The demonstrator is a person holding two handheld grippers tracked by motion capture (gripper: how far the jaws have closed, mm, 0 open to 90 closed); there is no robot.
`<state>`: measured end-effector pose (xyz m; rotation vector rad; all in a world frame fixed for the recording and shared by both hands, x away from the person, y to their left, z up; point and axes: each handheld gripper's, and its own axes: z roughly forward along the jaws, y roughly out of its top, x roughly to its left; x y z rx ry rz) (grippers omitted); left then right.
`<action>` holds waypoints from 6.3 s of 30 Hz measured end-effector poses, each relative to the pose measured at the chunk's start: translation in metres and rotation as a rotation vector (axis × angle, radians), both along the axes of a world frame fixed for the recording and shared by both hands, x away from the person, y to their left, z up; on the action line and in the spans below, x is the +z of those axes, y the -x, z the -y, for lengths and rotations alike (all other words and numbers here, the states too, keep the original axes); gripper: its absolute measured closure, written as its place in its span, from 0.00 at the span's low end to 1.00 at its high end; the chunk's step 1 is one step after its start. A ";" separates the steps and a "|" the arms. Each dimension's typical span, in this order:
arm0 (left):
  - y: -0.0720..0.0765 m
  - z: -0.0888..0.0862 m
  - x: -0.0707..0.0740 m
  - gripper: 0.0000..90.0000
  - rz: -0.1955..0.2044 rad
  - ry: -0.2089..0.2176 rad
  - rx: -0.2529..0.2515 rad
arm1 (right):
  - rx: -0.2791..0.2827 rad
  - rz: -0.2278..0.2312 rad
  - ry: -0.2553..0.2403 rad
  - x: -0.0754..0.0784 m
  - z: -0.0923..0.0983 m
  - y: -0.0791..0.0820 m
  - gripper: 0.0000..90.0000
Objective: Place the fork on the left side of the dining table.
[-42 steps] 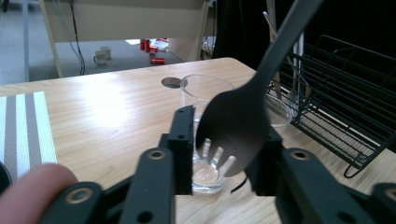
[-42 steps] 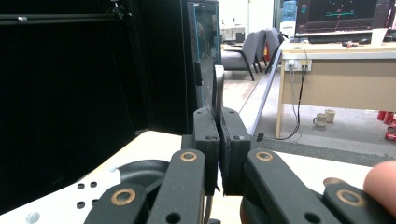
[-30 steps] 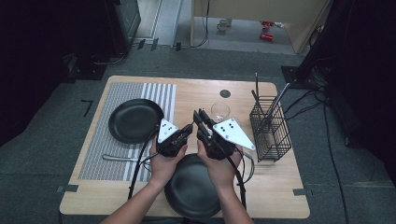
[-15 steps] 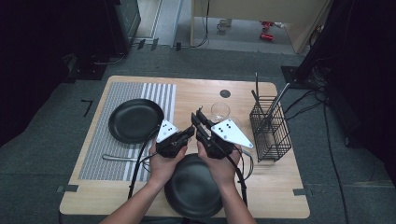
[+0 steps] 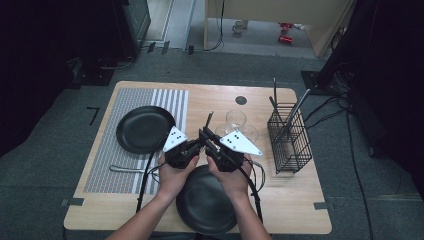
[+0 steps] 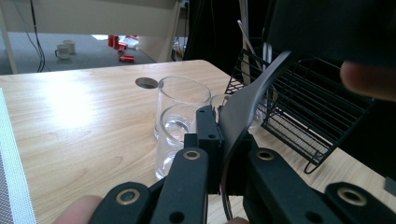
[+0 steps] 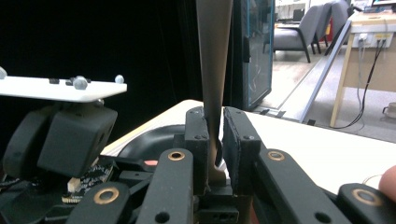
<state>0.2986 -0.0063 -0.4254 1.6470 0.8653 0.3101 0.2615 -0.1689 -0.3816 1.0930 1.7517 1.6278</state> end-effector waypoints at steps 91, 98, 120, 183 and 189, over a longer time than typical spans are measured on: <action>0.013 -0.030 0.081 0.77 0.179 -0.002 -0.033 | 0.033 -0.083 0.148 -0.032 -0.035 -0.011 0.97; 0.013 -0.032 0.080 0.98 0.210 -0.045 0.009 | 0.041 -0.082 0.159 -0.033 -0.039 -0.010 0.96; -0.008 -0.051 0.079 0.98 0.180 0.024 0.046 | -0.031 -0.160 0.199 -0.040 0.027 0.010 0.23; -0.097 -0.106 0.076 0.98 0.202 0.056 0.293 | -0.172 -0.479 0.387 -0.144 0.158 0.046 0.07; -0.111 -0.110 0.069 0.98 0.175 0.086 0.347 | -0.173 -0.481 0.386 -0.144 0.158 0.046 0.07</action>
